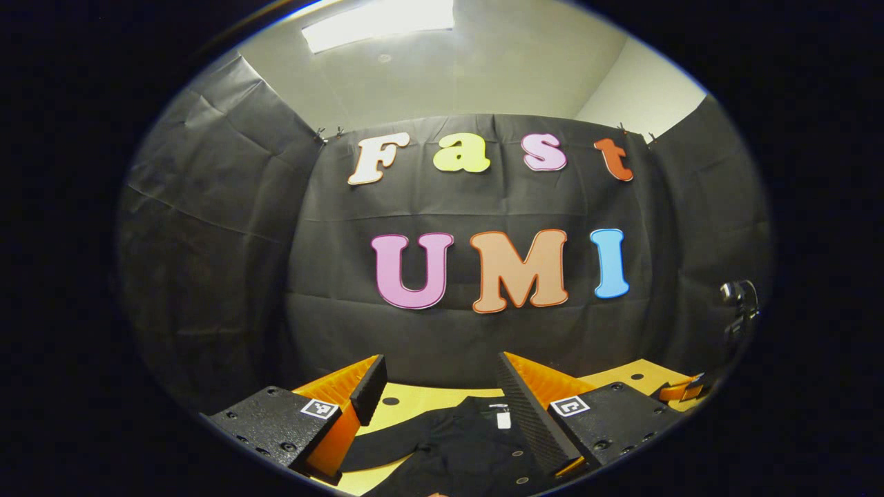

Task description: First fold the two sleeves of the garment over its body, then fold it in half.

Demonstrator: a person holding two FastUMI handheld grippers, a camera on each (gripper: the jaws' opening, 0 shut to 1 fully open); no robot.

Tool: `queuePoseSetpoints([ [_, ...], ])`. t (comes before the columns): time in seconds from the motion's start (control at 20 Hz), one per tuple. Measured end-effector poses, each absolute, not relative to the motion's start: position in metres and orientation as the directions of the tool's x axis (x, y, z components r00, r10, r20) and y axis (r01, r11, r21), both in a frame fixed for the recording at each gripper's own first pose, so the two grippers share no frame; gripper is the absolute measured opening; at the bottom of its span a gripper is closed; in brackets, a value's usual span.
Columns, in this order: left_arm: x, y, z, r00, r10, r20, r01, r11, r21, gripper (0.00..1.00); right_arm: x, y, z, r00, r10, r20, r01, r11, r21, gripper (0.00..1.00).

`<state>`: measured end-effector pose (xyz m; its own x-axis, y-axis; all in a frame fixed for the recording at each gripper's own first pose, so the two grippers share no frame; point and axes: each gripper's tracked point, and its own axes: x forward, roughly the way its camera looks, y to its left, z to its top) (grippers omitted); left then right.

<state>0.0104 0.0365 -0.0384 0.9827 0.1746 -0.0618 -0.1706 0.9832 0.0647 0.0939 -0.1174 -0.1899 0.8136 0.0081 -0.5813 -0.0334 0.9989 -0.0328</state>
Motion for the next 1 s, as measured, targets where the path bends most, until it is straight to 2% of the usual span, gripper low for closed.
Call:
queuePoseSetpoints([
  [0.05, 0.007, 0.044, -0.039, 0.980, 0.187, -0.065, -0.183, 0.981, 0.063, 0.95, 0.104, -0.110, -0.182, 0.824, 0.017, -0.566, -0.045, 0.998, -0.034, 0.02],
  [0.2, -0.005, 0.066, -0.043, 0.971, 0.226, -0.077, -0.222, 0.973, 0.061, 0.97, 0.127, -0.082, -0.170, 0.843, 0.051, -0.536, -0.087, 0.995, -0.041, 0.02],
  [0.25, -0.009, 0.074, -0.044, 0.968, 0.239, -0.080, -0.235, 0.970, 0.061, 0.97, 0.134, -0.073, -0.168, 0.844, 0.065, -0.532, -0.102, 0.994, -0.041, 0.05],
  [0.3, -0.013, 0.082, -0.045, 0.964, 0.252, -0.083, -0.248, 0.967, 0.060, 0.97, 0.139, -0.062, -0.166, 0.847, 0.077, -0.527, -0.116, 0.992, -0.040, 0.02],
  [0.45, -0.025, 0.105, -0.046, 0.953, 0.288, -0.090, -0.284, 0.957, 0.062, 0.95, 0.158, -0.032, -0.164, 0.850, 0.107, -0.516, -0.157, 0.986, -0.055, 0.02],
  [0.5, -0.028, 0.112, -0.048, 0.949, 0.300, -0.093, -0.295, 0.953, 0.063, 0.97, 0.162, -0.022, -0.165, 0.848, 0.119, -0.516, -0.173, 0.983, -0.059, 0.00],
  [0.55, -0.031, 0.119, -0.049, 0.946, 0.310, -0.097, -0.305, 0.950, 0.064, 0.97, 0.167, -0.011, -0.166, 0.844, 0.131, -0.520, -0.189, 0.980, -0.061, 0.02],
  [0.9, -0.054, 0.169, -0.069, 0.919, 0.367, -0.147, -0.357, 0.930, 0.088, 0.98, 0.190, 0.071, -0.190, 0.811, 0.220, -0.542, -0.294, 0.954, -0.052, 0.02],
  [0.95, -0.058, 0.175, -0.072, 0.916, 0.369, -0.155, -0.358, 0.929, 0.095, 0.95, 0.194, 0.083, -0.195, 0.804, 0.230, -0.548, -0.305, 0.951, -0.049, 0.02],
  [1.0, -0.061, 0.182, -0.076, 0.914, 0.372, -0.163, -0.360, 0.928, 0.100, 0.98, 0.198, 0.094, -0.200, 0.798, 0.239, -0.553, -0.317, 0.947, -0.048, 0.02],
])
